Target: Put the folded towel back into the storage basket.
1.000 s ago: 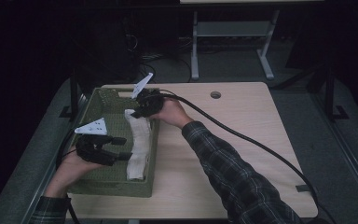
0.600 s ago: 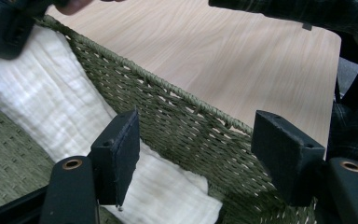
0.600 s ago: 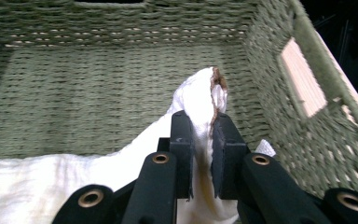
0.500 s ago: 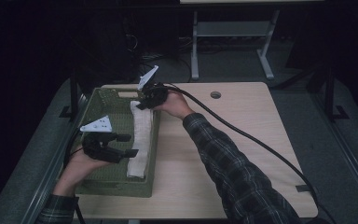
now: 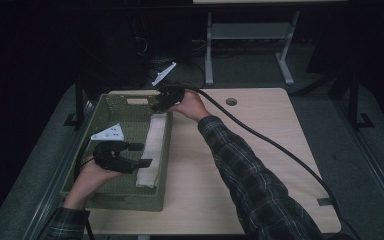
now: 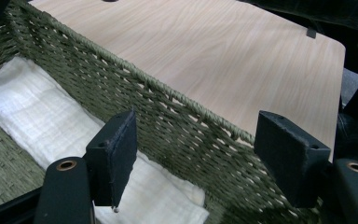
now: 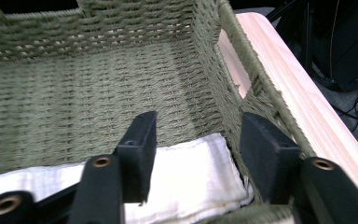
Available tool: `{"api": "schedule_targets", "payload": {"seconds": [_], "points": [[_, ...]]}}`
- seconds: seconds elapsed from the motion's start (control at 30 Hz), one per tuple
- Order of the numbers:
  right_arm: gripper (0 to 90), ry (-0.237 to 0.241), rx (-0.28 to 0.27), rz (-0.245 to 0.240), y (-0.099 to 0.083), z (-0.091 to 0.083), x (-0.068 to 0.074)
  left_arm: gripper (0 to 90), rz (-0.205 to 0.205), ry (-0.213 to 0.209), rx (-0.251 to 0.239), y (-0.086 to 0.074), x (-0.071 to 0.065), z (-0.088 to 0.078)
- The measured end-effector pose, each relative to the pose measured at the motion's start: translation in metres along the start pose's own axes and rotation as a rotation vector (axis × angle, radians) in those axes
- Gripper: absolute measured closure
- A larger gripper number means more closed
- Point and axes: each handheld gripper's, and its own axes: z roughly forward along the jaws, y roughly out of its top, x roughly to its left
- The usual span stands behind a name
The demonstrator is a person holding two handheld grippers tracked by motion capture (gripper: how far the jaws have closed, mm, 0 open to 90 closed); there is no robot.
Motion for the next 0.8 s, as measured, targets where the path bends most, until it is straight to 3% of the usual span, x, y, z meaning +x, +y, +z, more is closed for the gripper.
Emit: {"api": "schedule_targets", "payload": {"seconds": [0.13, 0.53, 0.8], "points": [[38.8, 0.013, -0.030, 0.043, -0.004, -0.015, 0.000, 28.1, -0.008, 0.004, -0.010, 0.008, -0.003, 0.005], [32.1, -0.003, -0.033, 0.033, -0.033, -0.058, -0.005, 24.4, -0.028, 0.062, -0.009, 0.035, -0.013, 0.027], [29.5, -0.014, -0.053, 0.030, -0.050, -0.086, -0.008, 23.0, -0.028, 0.077, 0.001, 0.049, -0.022, 0.045]]}}
